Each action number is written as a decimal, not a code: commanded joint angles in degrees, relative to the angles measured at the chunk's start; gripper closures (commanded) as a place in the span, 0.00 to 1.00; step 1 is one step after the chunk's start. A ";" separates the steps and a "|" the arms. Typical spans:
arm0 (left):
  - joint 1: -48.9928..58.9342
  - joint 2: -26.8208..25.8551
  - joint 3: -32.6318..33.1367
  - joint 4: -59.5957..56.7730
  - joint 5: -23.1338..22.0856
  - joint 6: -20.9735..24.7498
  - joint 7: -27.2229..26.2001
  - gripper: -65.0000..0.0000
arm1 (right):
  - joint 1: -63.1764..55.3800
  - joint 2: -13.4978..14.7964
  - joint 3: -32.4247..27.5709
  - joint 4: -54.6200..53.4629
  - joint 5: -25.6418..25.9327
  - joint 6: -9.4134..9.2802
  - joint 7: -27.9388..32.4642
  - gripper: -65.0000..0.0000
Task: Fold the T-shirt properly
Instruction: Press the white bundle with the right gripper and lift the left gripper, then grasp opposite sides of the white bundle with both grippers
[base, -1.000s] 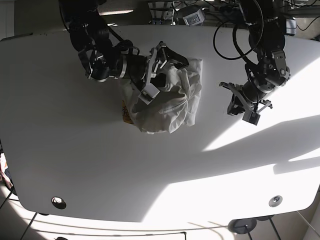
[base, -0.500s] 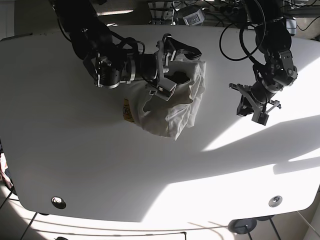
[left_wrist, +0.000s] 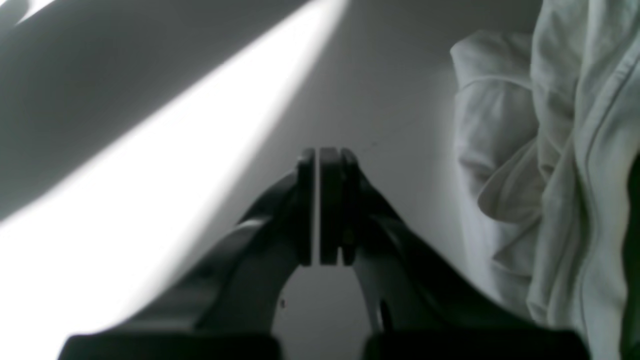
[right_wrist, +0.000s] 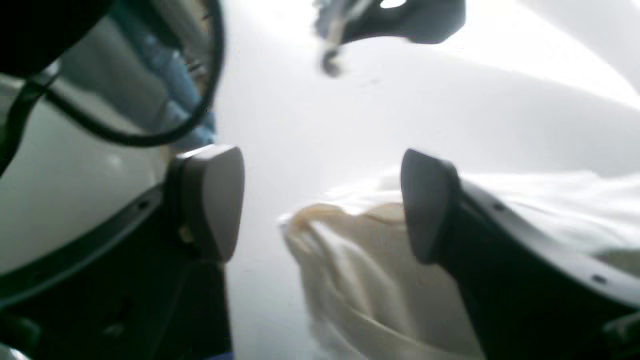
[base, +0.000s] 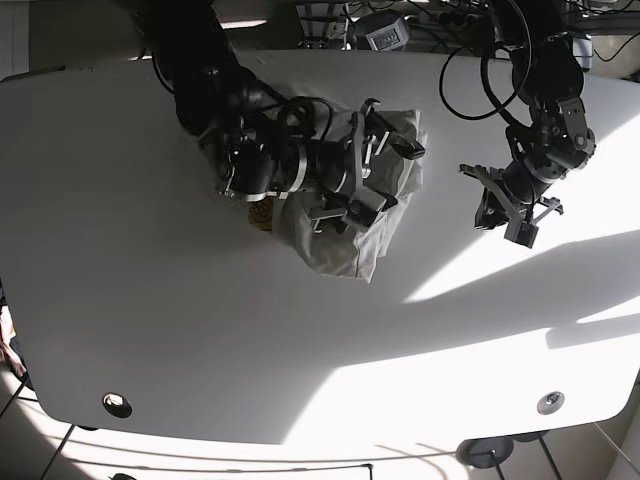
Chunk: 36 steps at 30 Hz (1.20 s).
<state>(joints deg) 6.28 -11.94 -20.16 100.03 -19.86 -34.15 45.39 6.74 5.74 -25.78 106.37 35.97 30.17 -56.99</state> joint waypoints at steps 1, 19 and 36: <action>1.23 -0.41 0.69 3.75 -1.02 -0.09 -1.21 0.99 | 0.69 1.34 3.85 0.58 0.65 0.55 0.95 0.30; 14.68 3.11 22.93 12.81 -1.11 -0.09 -1.21 0.99 | 15.10 -3.58 9.12 -37.58 -0.14 0.11 17.30 0.75; 14.51 2.93 26.01 15.71 -1.29 -5.85 -1.21 1.00 | 17.56 -2.79 14.13 -25.97 0.21 0.29 10.97 0.76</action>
<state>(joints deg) 21.06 -8.93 6.42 114.74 -20.21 -39.75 45.41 22.70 2.90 -11.57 79.35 35.29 29.98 -46.78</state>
